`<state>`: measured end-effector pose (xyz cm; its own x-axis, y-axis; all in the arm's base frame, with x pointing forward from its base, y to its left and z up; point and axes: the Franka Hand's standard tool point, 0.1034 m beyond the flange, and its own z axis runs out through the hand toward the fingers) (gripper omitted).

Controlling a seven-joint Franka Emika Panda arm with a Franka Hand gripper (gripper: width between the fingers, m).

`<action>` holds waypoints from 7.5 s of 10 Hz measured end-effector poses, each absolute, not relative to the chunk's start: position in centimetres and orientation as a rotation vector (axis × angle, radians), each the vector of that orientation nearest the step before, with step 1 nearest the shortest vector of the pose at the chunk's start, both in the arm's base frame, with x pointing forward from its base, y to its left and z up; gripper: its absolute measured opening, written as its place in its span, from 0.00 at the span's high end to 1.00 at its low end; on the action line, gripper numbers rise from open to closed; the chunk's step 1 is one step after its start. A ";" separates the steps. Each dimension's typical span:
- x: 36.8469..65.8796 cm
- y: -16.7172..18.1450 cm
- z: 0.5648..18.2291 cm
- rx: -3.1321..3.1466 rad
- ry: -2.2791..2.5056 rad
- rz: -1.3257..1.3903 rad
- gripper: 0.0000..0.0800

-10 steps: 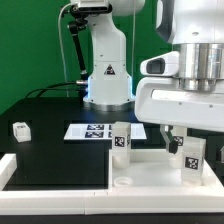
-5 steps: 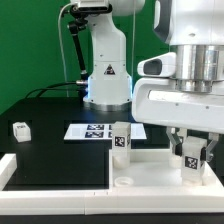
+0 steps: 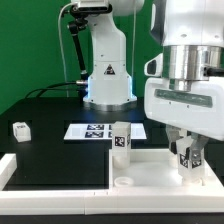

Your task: Assemble square table

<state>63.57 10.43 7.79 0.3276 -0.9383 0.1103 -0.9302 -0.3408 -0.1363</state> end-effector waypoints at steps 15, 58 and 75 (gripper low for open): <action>62.1 12.0 7.5 -2.464 1.858 -0.301 0.20; 62.7 11.2 6.8 -2.157 2.093 -0.205 0.63; 62.6 11.4 7.1 -2.866 1.059 -0.393 0.19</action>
Offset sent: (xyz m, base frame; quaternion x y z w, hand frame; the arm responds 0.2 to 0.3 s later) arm 0.0000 0.0000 0.0000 0.0000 0.0000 0.1938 0.9810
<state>62.62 11.35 7.09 0.7314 -0.6467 0.2164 -0.6310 -0.7621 -0.1446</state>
